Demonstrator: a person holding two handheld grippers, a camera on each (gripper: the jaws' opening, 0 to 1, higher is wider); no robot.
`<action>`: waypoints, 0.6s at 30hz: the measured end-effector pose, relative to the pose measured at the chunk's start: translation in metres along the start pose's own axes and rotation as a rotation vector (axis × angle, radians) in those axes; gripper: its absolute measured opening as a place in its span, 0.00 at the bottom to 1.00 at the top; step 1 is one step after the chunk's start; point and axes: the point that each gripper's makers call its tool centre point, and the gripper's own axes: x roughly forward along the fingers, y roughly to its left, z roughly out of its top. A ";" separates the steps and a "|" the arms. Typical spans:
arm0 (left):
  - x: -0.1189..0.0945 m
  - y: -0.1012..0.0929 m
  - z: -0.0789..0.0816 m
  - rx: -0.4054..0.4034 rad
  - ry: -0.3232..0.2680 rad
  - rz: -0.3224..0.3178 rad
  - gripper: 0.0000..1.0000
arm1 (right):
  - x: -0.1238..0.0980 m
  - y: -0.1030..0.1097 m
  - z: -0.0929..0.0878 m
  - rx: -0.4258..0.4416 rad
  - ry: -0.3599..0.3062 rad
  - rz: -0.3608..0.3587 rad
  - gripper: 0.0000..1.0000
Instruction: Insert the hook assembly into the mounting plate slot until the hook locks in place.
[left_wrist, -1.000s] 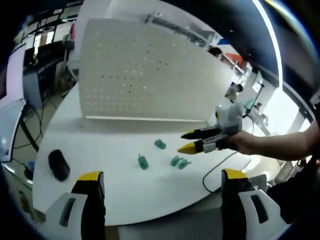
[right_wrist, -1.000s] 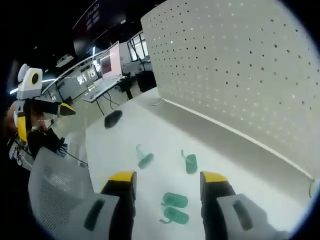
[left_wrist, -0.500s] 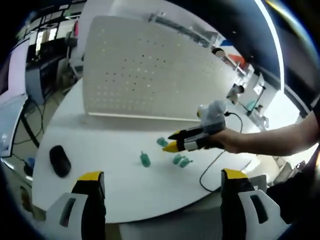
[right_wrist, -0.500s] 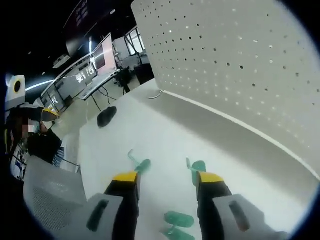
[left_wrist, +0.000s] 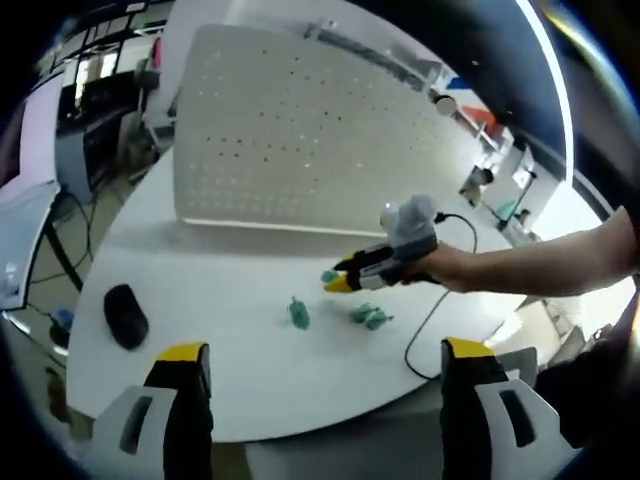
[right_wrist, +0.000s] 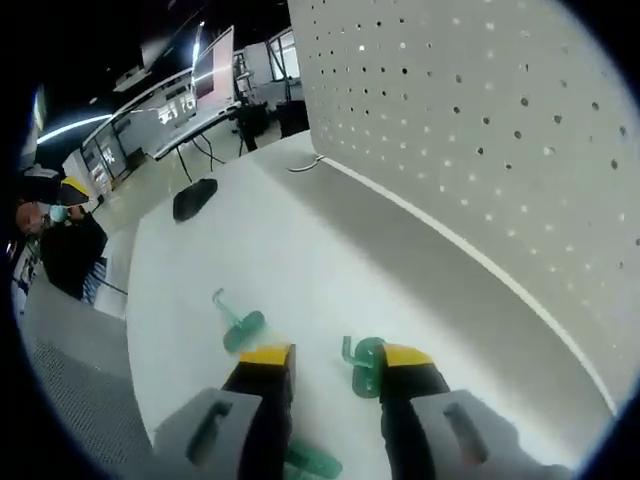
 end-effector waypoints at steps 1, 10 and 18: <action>0.001 -0.001 0.000 -0.001 -0.001 -0.003 0.97 | 0.002 -0.002 -0.001 -0.005 0.007 -0.007 0.28; 0.006 0.000 0.005 -0.004 0.002 -0.011 0.97 | 0.009 -0.011 -0.004 -0.025 0.045 -0.033 0.16; 0.009 0.002 0.003 -0.005 0.011 -0.014 0.96 | 0.005 -0.024 -0.005 -0.038 0.057 -0.067 0.01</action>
